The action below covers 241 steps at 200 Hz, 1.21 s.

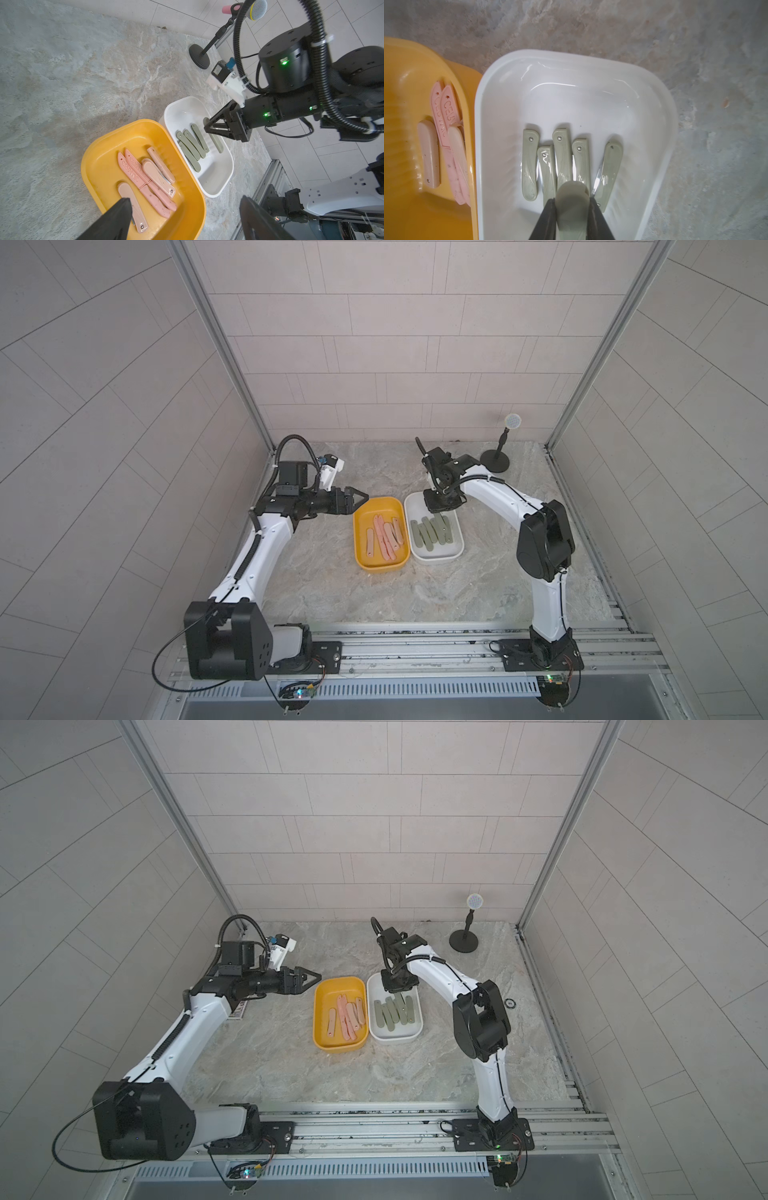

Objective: Place the fruit knives into the storage box by color
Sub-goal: Place the fruit knife in the storage box, then reset both arms

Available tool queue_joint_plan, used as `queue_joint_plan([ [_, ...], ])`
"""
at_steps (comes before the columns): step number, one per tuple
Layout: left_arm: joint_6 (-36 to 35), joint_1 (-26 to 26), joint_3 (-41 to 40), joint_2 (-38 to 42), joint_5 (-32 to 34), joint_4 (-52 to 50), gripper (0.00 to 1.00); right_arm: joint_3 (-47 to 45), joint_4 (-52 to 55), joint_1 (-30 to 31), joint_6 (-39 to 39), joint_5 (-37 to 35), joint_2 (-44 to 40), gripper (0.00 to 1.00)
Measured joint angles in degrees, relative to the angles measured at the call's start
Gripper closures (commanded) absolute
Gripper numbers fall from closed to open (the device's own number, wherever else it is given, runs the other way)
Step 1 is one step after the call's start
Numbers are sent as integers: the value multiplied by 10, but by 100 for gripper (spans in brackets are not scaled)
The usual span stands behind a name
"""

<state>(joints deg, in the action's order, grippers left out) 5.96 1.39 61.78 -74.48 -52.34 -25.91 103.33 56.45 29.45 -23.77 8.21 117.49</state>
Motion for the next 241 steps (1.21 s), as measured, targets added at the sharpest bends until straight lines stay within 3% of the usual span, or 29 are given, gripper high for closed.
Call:
queue_joint_plan([
  [74,7,-3,0,0,-8,8,12,-41,-39,5,-19,22,40,74],
  [101,7,-3,-1,0,-8,8,12,-43,-45,5,-25,23,40,42],
  [129,7,-3,-3,0,-8,9,12,-43,-50,5,-22,17,38,25],
  [193,0,-8,-3,0,30,5,12,-43,-50,5,-11,-18,-20,21],
  [241,-30,-56,8,21,189,-11,11,-122,-94,-6,2,-104,-139,21],
])
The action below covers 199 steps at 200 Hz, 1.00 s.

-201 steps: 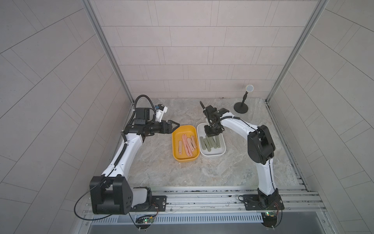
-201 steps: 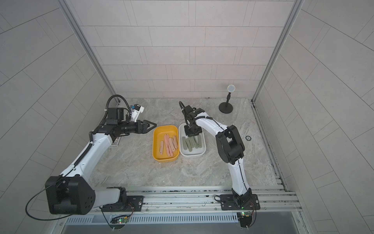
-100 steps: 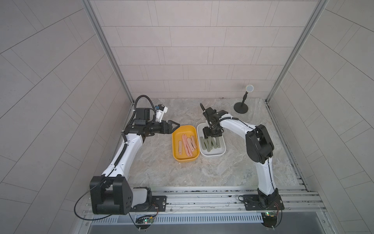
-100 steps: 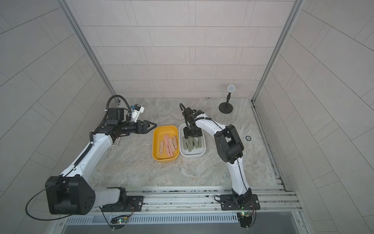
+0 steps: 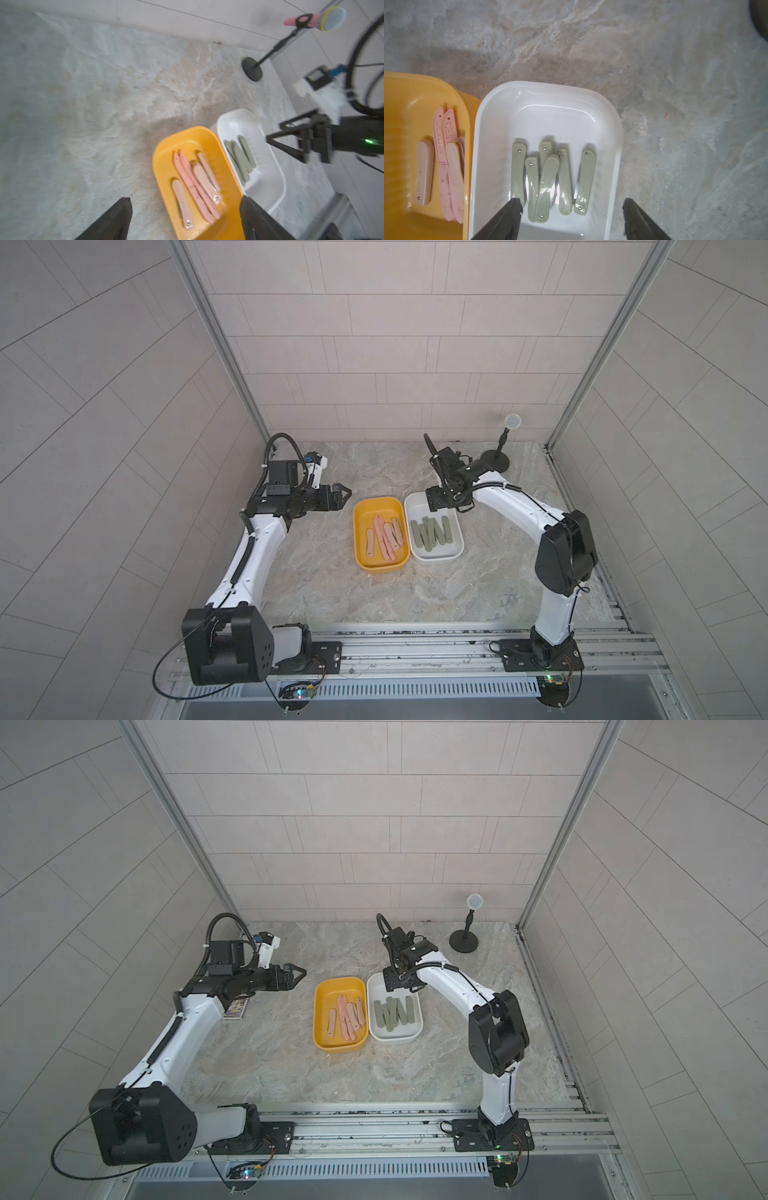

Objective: Place the fruit knives into the storage box by color
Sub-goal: Reset both arms

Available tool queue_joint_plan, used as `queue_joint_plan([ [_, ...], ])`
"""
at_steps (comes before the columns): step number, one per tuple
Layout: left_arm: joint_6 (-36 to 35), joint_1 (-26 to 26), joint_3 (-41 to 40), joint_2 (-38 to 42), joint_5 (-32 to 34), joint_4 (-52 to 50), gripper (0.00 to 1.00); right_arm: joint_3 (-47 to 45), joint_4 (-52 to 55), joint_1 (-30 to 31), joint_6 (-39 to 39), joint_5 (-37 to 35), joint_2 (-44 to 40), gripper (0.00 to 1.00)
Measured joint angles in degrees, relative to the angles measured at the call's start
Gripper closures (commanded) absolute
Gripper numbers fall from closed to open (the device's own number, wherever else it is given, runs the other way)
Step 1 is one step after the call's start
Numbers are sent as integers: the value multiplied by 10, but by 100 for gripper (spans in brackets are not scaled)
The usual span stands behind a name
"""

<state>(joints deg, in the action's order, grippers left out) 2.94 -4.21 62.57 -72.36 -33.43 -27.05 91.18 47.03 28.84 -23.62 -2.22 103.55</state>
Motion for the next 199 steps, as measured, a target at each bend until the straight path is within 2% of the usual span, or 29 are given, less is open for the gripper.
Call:
queue_joint_plan([
  [24,-2,-42,-39,33,76,54,9,-103,-72,-9,14,-55,-96,21],
  [56,2,-88,-141,43,148,150,6,-249,-186,-14,56,-138,-211,23],
  [79,11,-108,-236,50,161,242,0,-323,-244,-27,78,-181,-247,24],
  [102,18,-108,-370,80,153,384,0,-385,-294,-72,77,-203,-265,24],
  [114,18,-103,-412,81,152,430,0,-422,-318,-97,75,-209,-282,24],
  [141,27,-97,-425,42,159,518,0,-517,-392,-126,88,-213,-344,26],
  [170,42,-87,-426,-26,182,626,0,-649,-542,-139,138,-204,-409,27],
  [199,45,-57,-441,-89,214,711,0,-720,-664,-163,181,-187,-382,27],
])
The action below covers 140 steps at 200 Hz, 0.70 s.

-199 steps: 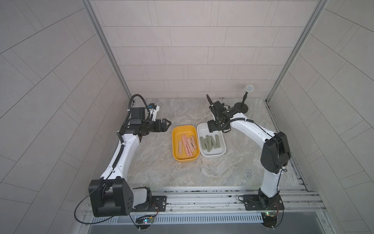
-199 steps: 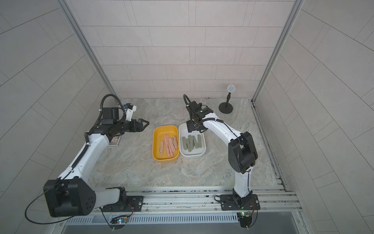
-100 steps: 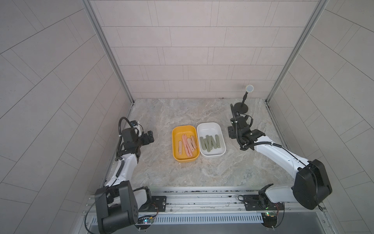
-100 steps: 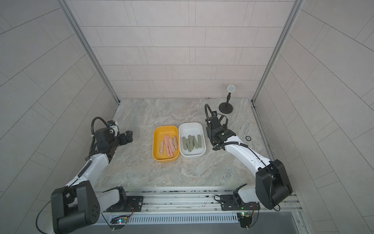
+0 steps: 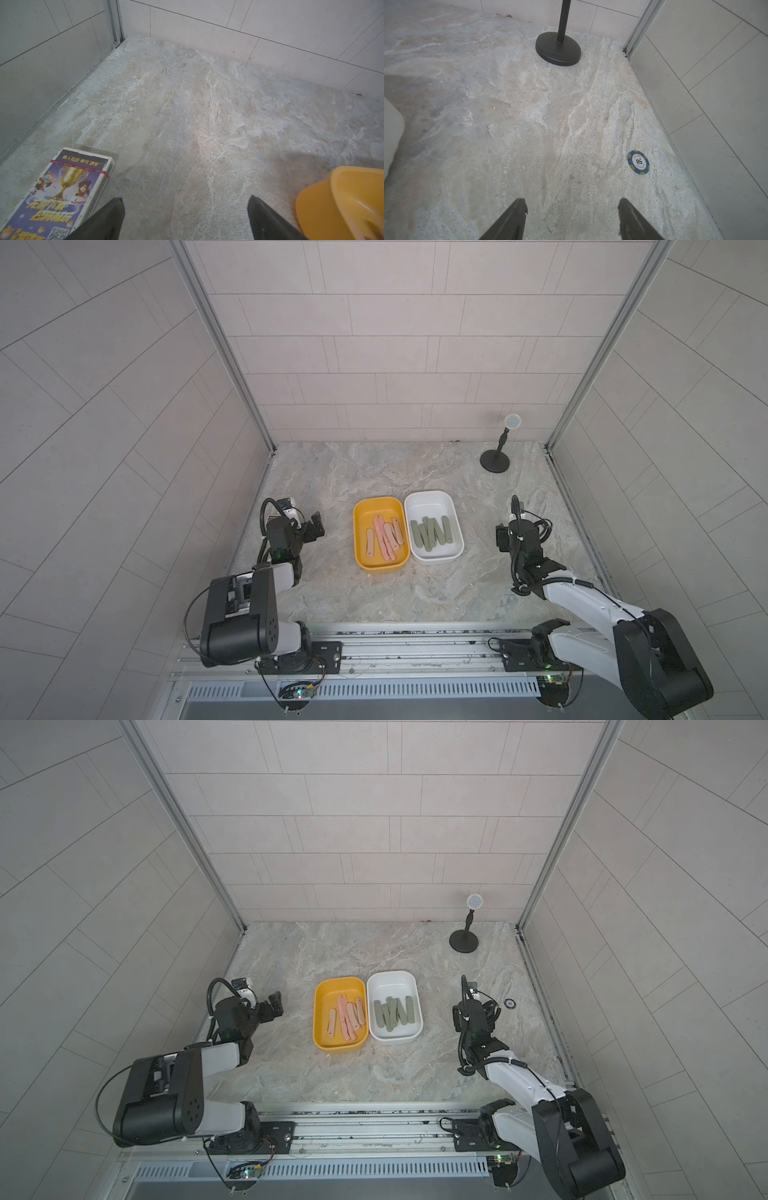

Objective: Place the fruit knives into the storage box by color
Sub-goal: Reset both arms

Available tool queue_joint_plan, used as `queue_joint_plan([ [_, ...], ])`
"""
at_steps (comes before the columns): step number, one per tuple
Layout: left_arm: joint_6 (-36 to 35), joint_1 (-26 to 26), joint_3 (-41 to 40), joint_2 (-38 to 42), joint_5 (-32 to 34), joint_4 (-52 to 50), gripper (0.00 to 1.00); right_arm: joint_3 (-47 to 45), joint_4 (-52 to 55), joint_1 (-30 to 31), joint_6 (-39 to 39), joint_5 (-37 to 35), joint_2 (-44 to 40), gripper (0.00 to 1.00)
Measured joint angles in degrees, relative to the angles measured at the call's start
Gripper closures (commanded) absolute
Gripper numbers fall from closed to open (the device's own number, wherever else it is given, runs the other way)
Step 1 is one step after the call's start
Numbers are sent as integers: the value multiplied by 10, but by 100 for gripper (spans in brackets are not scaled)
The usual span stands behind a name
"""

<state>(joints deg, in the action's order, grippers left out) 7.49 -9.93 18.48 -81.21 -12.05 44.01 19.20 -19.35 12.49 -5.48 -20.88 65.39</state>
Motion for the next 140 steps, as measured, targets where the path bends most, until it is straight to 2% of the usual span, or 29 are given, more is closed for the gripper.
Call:
queue_joint_plan([
  [43,-46,95,-1,-58,74,57,0,-15,-176,-49,36,58,107,28],
  [61,-51,102,35,-70,107,12,0,-8,-237,-64,42,86,160,28],
  [88,-53,102,68,-72,139,2,0,4,-289,-98,37,134,231,26],
  [103,-54,102,68,-72,149,-4,0,19,-272,-119,27,159,236,16],
  [105,-54,102,68,-72,150,-6,0,21,-272,-121,27,160,236,5],
  [108,-55,102,68,-72,150,-8,0,24,-272,-124,21,164,236,0],
  [140,-56,102,68,-72,156,-15,0,37,-280,-135,14,186,235,0],
])
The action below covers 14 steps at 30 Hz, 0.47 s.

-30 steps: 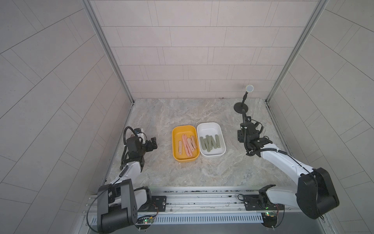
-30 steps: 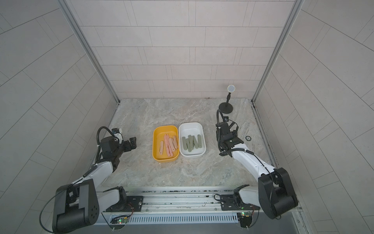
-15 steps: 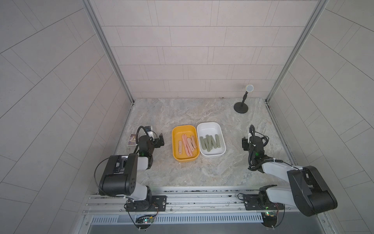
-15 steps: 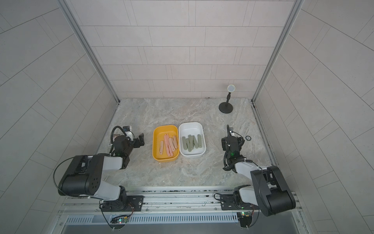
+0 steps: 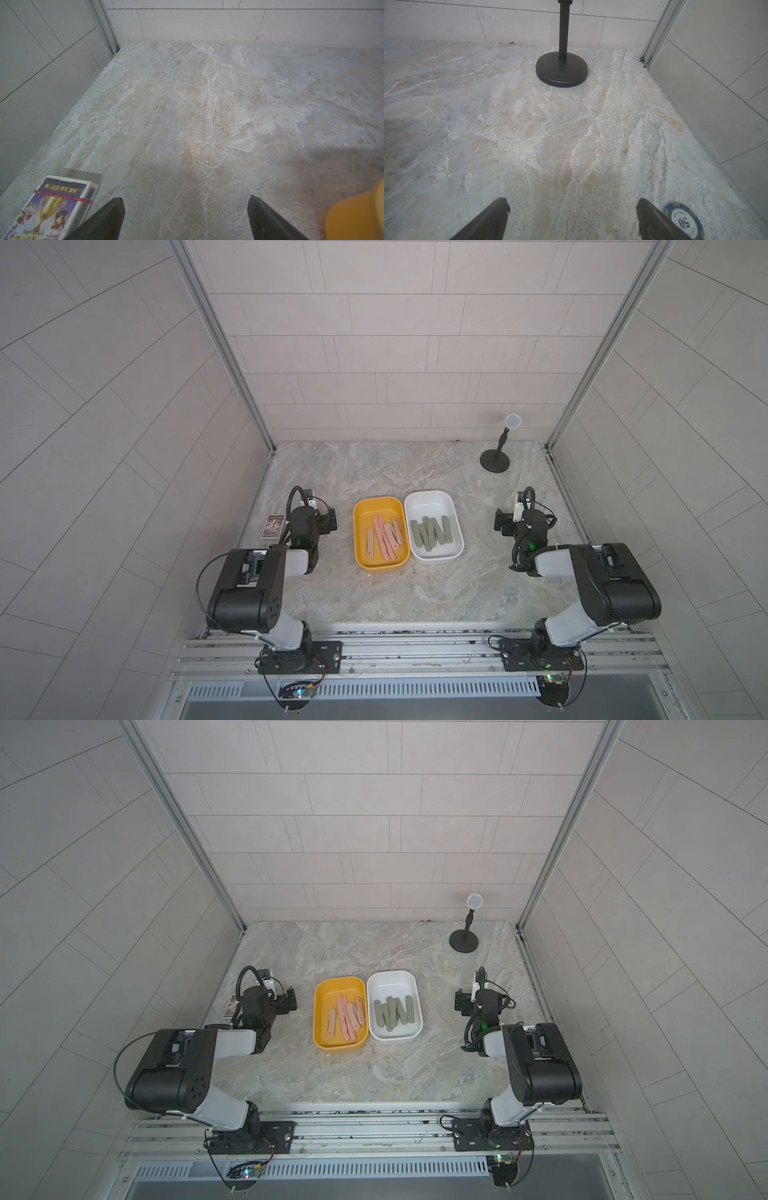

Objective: Place the fruit knives into the storage box by color
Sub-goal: Reset both arms

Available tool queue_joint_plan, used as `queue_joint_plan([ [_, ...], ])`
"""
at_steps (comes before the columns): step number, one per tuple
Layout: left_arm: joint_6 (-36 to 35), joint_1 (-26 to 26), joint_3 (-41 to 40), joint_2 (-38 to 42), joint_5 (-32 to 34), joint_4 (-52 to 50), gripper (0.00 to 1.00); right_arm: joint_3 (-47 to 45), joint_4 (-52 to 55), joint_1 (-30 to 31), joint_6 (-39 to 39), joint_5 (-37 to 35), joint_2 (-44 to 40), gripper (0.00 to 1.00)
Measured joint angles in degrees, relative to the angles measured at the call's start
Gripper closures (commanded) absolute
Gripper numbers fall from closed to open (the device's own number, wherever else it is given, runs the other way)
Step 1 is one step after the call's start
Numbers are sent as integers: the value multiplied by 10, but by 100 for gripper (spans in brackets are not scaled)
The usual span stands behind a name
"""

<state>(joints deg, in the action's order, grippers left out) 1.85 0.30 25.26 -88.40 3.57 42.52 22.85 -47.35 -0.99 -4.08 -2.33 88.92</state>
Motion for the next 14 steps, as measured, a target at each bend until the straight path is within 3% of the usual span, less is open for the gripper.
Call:
queue_joint_plan([
  [14,-4,2,8,-5,8,-21,0,0,7,0,-3,17,0,0],
])
